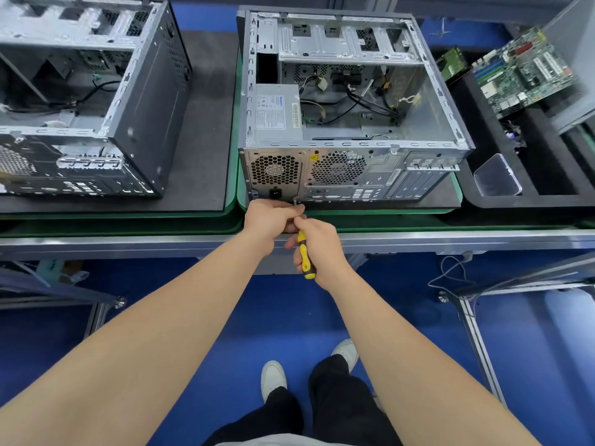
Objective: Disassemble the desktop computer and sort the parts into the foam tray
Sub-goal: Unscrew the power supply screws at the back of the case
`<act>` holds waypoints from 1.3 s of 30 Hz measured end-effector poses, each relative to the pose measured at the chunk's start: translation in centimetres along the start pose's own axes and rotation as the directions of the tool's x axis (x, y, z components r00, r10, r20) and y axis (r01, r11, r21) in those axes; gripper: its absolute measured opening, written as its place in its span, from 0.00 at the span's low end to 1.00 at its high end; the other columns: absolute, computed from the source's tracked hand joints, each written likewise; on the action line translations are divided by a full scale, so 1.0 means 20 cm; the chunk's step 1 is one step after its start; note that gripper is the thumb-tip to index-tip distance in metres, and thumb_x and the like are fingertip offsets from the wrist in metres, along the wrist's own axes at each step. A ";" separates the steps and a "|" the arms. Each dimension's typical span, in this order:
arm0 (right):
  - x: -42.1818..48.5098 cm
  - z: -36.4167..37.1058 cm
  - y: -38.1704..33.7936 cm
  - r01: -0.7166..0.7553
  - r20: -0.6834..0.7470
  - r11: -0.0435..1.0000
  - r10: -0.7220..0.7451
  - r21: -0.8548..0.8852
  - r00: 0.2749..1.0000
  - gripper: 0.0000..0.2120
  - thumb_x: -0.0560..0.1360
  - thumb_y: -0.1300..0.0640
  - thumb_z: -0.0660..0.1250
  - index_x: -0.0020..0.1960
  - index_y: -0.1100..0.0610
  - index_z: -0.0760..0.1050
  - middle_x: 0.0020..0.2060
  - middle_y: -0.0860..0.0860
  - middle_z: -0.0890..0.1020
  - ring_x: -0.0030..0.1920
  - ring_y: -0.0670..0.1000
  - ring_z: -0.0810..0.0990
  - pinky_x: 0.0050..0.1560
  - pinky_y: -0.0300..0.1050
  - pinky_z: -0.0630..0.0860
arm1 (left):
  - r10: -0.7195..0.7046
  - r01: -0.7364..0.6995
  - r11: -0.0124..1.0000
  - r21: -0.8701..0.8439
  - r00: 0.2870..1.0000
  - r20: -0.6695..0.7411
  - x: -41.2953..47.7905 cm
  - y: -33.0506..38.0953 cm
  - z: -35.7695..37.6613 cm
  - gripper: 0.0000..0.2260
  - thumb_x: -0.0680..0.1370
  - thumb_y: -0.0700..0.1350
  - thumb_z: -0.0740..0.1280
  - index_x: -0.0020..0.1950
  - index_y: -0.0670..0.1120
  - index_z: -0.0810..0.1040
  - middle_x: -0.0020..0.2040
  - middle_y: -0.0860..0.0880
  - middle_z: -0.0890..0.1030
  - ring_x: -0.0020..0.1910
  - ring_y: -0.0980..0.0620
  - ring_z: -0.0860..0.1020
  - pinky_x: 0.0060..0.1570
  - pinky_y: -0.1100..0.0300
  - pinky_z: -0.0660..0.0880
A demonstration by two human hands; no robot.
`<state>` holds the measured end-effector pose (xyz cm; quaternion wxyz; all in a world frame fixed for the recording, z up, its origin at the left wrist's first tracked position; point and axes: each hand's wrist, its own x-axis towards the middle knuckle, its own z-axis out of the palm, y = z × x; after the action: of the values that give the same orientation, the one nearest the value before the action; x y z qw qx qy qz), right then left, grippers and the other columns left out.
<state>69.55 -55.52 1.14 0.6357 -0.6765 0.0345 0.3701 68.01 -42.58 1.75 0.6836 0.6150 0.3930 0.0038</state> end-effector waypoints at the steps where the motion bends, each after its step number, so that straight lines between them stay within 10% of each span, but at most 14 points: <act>1: 0.00 0.00 0.00 -0.100 0.063 0.980 0.091 0.171 0.994 0.15 0.84 0.47 0.62 0.49 0.57 0.81 0.34 0.55 0.83 0.23 0.50 0.72 0.23 0.40 0.68 | -0.008 0.008 1.000 -0.006 1.000 0.000 0.00 0.00 0.00 0.09 0.73 0.45 0.79 0.49 0.41 0.86 0.42 0.46 0.88 0.42 0.49 0.86 0.55 0.50 0.83; 6: -0.03 0.00 0.04 -0.409 0.429 0.693 0.157 0.594 0.889 0.17 0.86 0.44 0.61 0.46 0.53 0.79 0.34 0.49 0.76 0.23 0.44 0.63 0.19 0.37 0.61 | -0.024 0.027 0.998 -0.050 0.998 0.062 -0.01 0.01 -0.02 0.09 0.74 0.44 0.78 0.50 0.39 0.86 0.44 0.42 0.88 0.41 0.50 0.84 0.55 0.50 0.83; 13: -0.03 0.03 0.01 -0.410 0.433 0.691 0.153 0.596 0.888 0.20 0.88 0.47 0.57 0.42 0.53 0.77 0.25 0.46 0.64 0.18 0.44 0.58 0.15 0.38 0.56 | -0.048 0.054 0.996 -0.065 0.994 0.103 0.00 0.02 -0.04 0.09 0.74 0.44 0.78 0.49 0.39 0.87 0.43 0.41 0.87 0.45 0.46 0.84 0.56 0.49 0.83; 21: -0.02 0.09 0.00 -0.110 -0.049 0.991 0.106 -0.071 0.993 0.16 0.86 0.50 0.51 0.45 0.55 0.69 0.30 0.52 0.69 0.23 0.50 0.62 0.25 0.42 0.62 | -0.055 0.060 0.995 -0.076 0.996 0.073 -0.01 0.01 -0.01 0.12 0.74 0.44 0.79 0.52 0.38 0.85 0.45 0.44 0.88 0.47 0.44 0.86 0.52 0.50 0.84; 25: -0.01 0.11 0.02 0.086 -0.128 0.809 -0.195 -0.582 0.972 0.17 0.87 0.51 0.49 0.48 0.55 0.72 0.41 0.55 0.79 0.29 0.56 0.80 0.21 0.43 0.71 | -0.049 0.054 0.996 -0.077 0.997 0.064 -0.02 0.00 0.00 0.12 0.73 0.45 0.80 0.51 0.40 0.86 0.45 0.45 0.88 0.48 0.46 0.87 0.48 0.52 0.84; 28: 0.01 0.10 0.04 0.104 -0.110 0.570 -0.329 -0.815 0.938 0.13 0.88 0.55 0.53 0.60 0.59 0.74 0.51 0.59 0.83 0.49 0.62 0.83 0.37 0.50 0.73 | -0.079 0.082 0.994 -0.078 0.996 0.040 -0.01 0.01 0.01 0.16 0.70 0.47 0.82 0.52 0.40 0.85 0.45 0.45 0.88 0.46 0.46 0.87 0.45 0.54 0.84; 35: 0.03 0.12 0.07 0.082 -0.089 0.406 -0.385 -0.910 0.919 0.10 0.86 0.59 0.57 0.63 0.61 0.72 0.55 0.61 0.82 0.53 0.62 0.83 0.44 0.49 0.70 | -0.047 0.046 0.998 -0.030 0.999 -0.017 0.01 -0.01 0.01 0.19 0.70 0.49 0.81 0.57 0.42 0.86 0.51 0.46 0.87 0.52 0.47 0.85 0.56 0.51 0.81; 37: 0.03 0.11 0.05 0.123 -0.053 0.441 -0.366 -0.889 0.929 0.11 0.86 0.58 0.54 0.62 0.60 0.73 0.53 0.60 0.82 0.48 0.61 0.84 0.41 0.48 0.71 | -0.040 0.040 0.999 -0.032 0.999 -0.007 0.01 0.00 0.01 0.16 0.71 0.48 0.81 0.55 0.41 0.86 0.48 0.46 0.88 0.50 0.48 0.85 0.51 0.54 0.82; 39: 0.01 0.09 0.03 0.138 -0.083 0.689 -0.277 -0.711 0.957 0.13 0.86 0.54 0.52 0.55 0.58 0.74 0.44 0.57 0.82 0.32 0.55 0.83 0.29 0.44 0.73 | -0.046 0.048 0.997 -0.065 0.999 0.025 0.01 0.00 0.01 0.12 0.73 0.45 0.80 0.51 0.40 0.86 0.45 0.45 0.88 0.46 0.47 0.86 0.43 0.57 0.81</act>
<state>68.54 -53.97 0.71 0.3647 -0.8966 -0.1265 0.2170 68.15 -42.62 1.68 0.7078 0.5830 0.3988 -0.0067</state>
